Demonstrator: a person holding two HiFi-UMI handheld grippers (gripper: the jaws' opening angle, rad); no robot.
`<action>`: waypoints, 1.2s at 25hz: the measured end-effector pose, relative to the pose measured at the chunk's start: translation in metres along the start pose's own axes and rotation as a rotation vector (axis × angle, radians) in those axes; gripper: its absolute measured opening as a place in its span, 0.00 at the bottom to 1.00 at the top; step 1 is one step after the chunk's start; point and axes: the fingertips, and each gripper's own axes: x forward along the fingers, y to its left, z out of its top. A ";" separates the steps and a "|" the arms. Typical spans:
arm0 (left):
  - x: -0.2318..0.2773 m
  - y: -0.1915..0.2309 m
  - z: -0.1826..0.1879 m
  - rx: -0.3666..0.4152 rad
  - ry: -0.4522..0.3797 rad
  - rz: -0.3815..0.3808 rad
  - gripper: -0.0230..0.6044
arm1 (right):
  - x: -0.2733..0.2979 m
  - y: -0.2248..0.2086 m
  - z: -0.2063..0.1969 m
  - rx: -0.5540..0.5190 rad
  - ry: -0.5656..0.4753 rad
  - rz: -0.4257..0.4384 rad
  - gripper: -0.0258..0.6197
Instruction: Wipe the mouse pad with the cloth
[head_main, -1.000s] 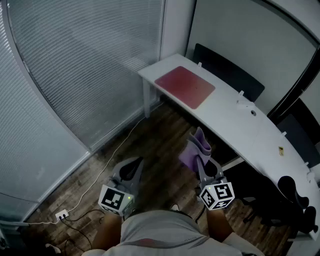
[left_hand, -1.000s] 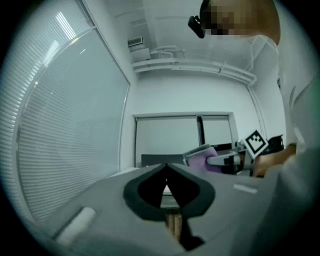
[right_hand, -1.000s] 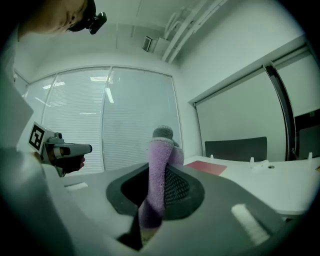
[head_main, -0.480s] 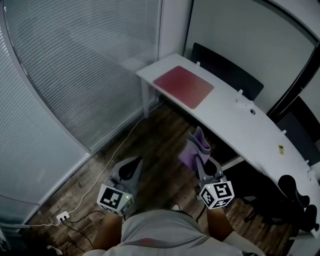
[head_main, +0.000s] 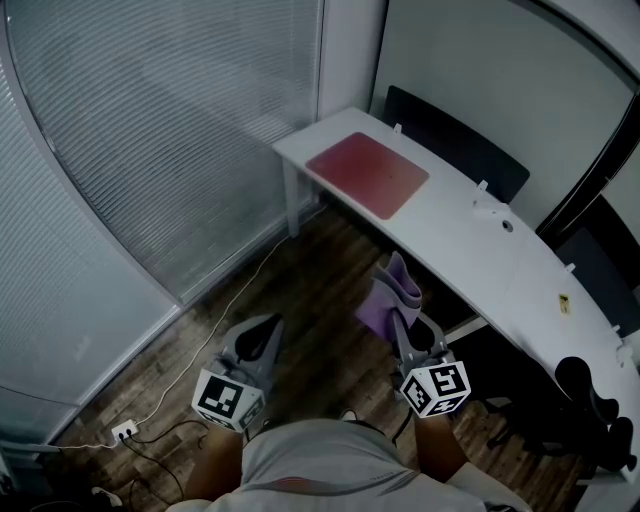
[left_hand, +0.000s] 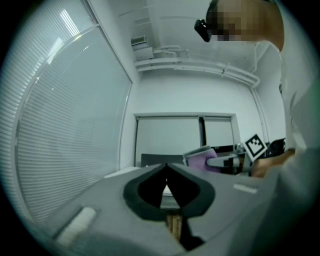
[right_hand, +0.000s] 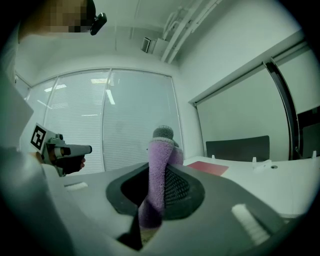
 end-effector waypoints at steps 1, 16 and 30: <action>0.003 -0.003 -0.001 0.002 0.005 -0.001 0.04 | -0.001 -0.005 0.000 0.005 -0.001 0.000 0.12; 0.087 -0.054 -0.011 0.008 0.033 0.087 0.04 | -0.012 -0.111 -0.006 0.011 0.041 0.108 0.12; 0.213 -0.022 -0.028 -0.016 0.056 -0.047 0.04 | 0.043 -0.192 -0.005 0.036 0.047 -0.026 0.12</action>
